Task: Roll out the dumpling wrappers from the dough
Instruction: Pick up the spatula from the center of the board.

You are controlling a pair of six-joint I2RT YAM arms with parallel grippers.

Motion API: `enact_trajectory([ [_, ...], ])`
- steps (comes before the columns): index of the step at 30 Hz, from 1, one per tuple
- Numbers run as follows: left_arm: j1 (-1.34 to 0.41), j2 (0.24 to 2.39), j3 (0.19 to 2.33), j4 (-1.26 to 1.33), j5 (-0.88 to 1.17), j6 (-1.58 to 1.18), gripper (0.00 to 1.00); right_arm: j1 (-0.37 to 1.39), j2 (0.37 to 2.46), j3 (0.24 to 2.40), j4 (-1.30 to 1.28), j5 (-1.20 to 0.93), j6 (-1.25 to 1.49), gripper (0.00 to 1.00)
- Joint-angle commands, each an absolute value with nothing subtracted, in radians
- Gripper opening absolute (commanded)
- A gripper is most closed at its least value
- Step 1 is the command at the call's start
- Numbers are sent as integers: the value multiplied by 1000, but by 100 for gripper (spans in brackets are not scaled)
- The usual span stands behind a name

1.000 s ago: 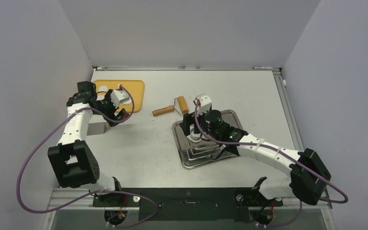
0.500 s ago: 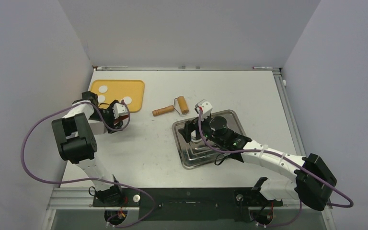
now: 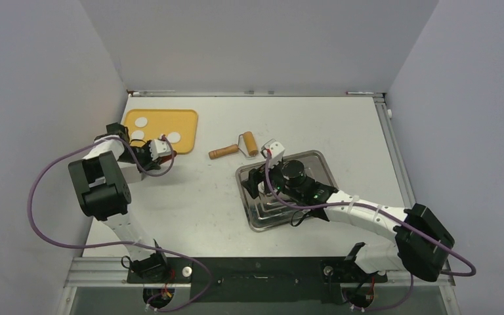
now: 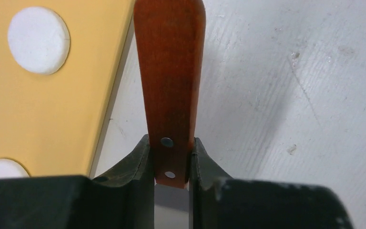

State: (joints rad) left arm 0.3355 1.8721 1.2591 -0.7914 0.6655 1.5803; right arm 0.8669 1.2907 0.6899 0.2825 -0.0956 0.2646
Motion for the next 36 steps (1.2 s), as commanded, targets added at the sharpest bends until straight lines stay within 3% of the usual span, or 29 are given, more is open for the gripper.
enact_trajectory([
  [1,338,1874,1296,-880,720,1620,0,882,1311,741,339,-124,256,82],
  [6,253,1775,1301,-967,780,1490,0,884,1353,789,354,-83,336,82],
  [17,-139,1543,1132,-695,736,906,0,875,1647,988,579,47,686,77],
  [23,-209,1524,1106,-592,747,746,0,876,1716,935,767,94,771,70],
  [26,-235,1520,1095,-547,740,699,0,874,1795,1010,742,15,779,59],
  [32,-240,1507,1080,-437,711,564,0,873,1865,1039,745,8,845,56],
  [33,-241,1509,1079,-429,715,559,0,873,1873,1045,744,8,844,53],
  [36,-255,1513,1084,-449,741,576,0,868,1901,1062,744,-19,839,28],
])
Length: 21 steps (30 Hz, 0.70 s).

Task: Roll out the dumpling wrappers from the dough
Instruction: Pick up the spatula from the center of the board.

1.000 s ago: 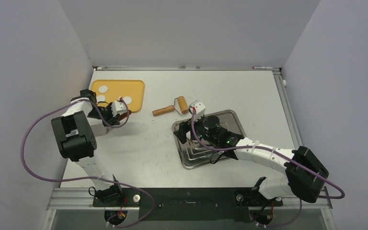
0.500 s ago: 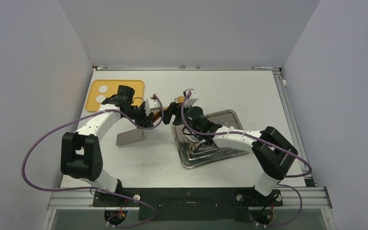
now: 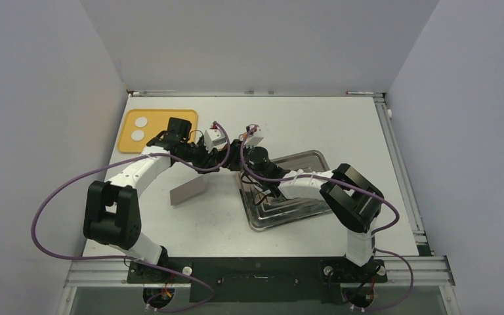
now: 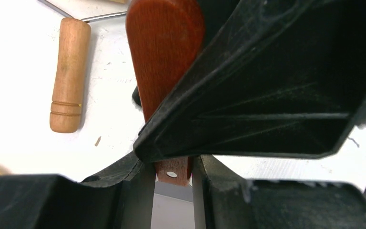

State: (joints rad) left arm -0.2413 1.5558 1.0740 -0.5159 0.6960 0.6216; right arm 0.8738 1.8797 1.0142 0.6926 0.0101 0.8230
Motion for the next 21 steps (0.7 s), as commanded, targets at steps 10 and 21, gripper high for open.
enact_trajectory([
  [10,-261,1519,1125,-587,834,664,40,828,1897,1037,816,-86,825,8],
  [21,-121,1482,1378,-965,901,826,61,763,1694,1062,727,-218,560,9],
])
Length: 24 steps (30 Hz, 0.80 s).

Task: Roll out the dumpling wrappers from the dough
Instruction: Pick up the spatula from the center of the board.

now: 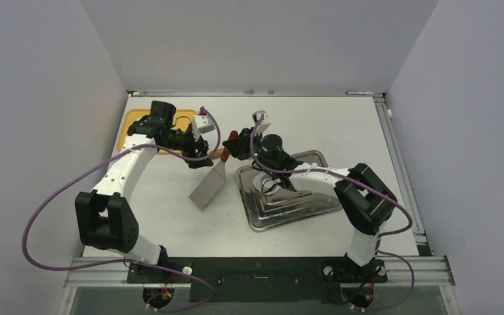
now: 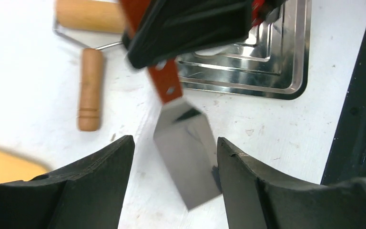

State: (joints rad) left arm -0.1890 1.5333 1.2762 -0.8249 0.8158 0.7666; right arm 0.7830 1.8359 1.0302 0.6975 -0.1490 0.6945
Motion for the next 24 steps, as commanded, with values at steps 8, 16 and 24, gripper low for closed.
enact_trajectory([
  [8,-57,1443,1353,-857,788,724,61,732,1538,1158,508,-276,329,8],
  [16,-259,1529,1326,-741,468,684,65,711,1301,1205,199,-124,147,8],
  [24,-471,1778,1438,-696,353,678,66,647,1098,1184,-39,93,50,8],
])
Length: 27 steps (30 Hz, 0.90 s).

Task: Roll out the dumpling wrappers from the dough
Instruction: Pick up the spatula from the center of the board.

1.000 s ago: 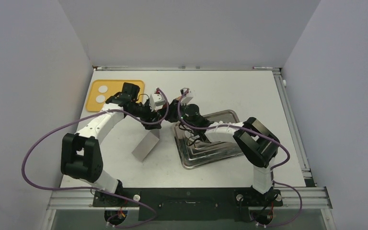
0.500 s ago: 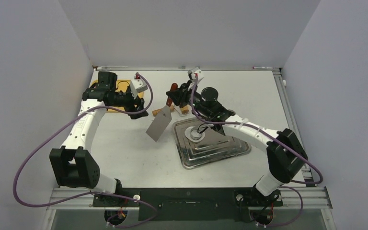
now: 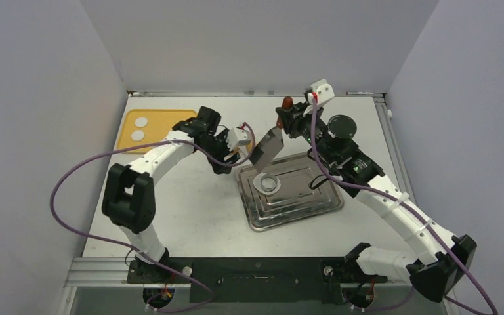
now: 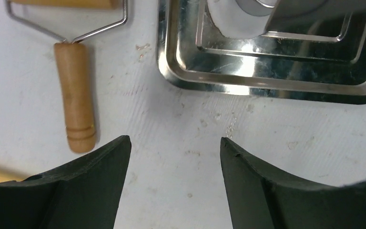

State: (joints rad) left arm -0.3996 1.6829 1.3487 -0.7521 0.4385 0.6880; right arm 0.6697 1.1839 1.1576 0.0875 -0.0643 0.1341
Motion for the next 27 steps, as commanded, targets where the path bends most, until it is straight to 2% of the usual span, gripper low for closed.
enact_trajectory([
  [1,-491,1819,1465,-691,339,678,66,644,1075,1181,-73,129,27,8],
  [9,-552,2099,1671,-717,232,675,65,632,914,1161,-253,224,-67,8],
  [17,-565,2147,1645,-739,257,676,60,632,908,1158,-325,228,-75,8],
  [19,-571,2162,1630,-740,256,683,58,632,922,1169,-338,180,-92,8],
  [24,-573,2205,1637,-736,166,720,43,645,969,1192,-370,-57,-154,8],
  [27,-549,2203,1652,-663,88,739,42,718,988,1149,-359,-24,-195,8],
])
